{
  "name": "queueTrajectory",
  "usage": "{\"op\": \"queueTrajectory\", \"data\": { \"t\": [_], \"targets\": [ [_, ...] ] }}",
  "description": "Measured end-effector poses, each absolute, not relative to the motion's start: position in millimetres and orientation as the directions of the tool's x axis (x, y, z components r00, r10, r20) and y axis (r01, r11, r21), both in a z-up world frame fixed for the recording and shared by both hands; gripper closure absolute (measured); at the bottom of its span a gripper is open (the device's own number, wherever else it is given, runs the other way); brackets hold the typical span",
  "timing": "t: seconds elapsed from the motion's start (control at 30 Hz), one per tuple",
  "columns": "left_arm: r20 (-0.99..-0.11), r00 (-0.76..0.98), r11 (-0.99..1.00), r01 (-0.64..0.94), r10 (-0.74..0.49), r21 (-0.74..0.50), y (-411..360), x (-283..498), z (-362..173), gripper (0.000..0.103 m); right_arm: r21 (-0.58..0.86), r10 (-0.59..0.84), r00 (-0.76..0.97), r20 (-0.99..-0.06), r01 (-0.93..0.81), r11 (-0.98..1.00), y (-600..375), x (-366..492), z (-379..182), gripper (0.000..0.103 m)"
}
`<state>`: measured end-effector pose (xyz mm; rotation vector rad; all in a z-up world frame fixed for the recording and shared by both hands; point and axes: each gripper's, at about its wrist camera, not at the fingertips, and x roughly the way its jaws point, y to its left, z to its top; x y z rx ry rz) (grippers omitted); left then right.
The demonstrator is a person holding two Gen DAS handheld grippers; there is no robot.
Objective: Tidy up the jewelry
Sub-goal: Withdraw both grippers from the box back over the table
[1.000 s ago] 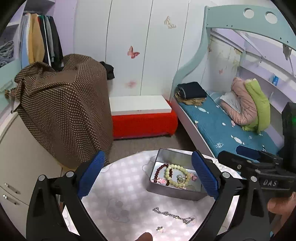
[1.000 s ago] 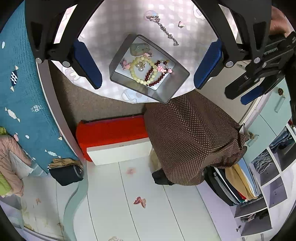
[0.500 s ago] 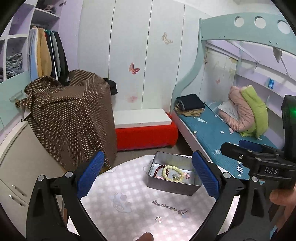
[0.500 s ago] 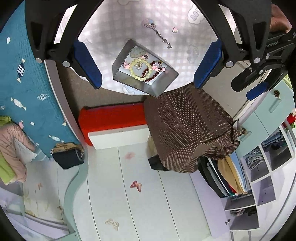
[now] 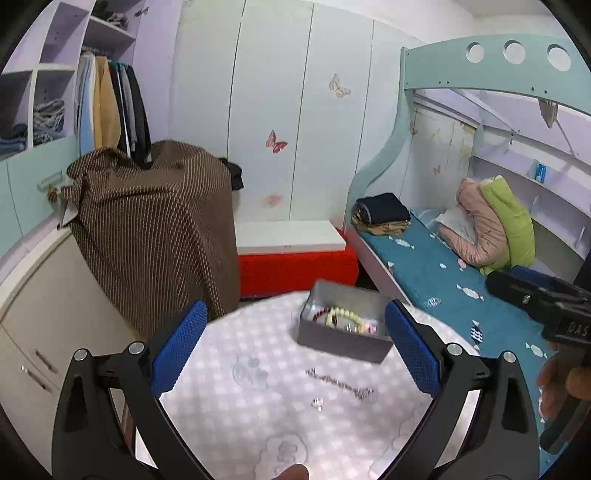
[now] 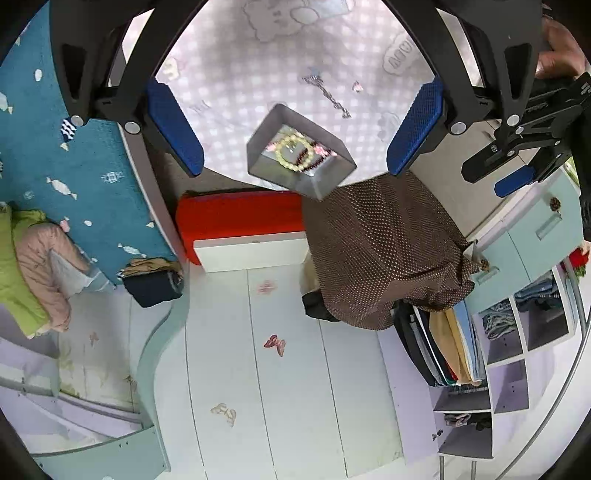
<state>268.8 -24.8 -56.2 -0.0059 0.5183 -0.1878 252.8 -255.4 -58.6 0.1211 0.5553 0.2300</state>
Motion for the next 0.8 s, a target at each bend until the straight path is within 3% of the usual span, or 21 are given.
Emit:
{"op": "queueTrajectory", "data": {
  "t": [0.5,0.8],
  "targets": [
    [-0.631,0.756,0.984,0.153,-0.175,-0.09,-18.1,256.5,-155.3,0.006,0.076,0.188,0.791,-0.582,-0.177,0.981,-232.7,221.9,-123.5,0.008],
    [-0.709,0.692,0.987,0.159,-0.133,-0.029,-40.0,293.1,-208.2,0.006,0.106,0.199,0.749,-0.632,-0.171,0.98,-235.6,229.5,-146.3,0.008]
  ]
}}
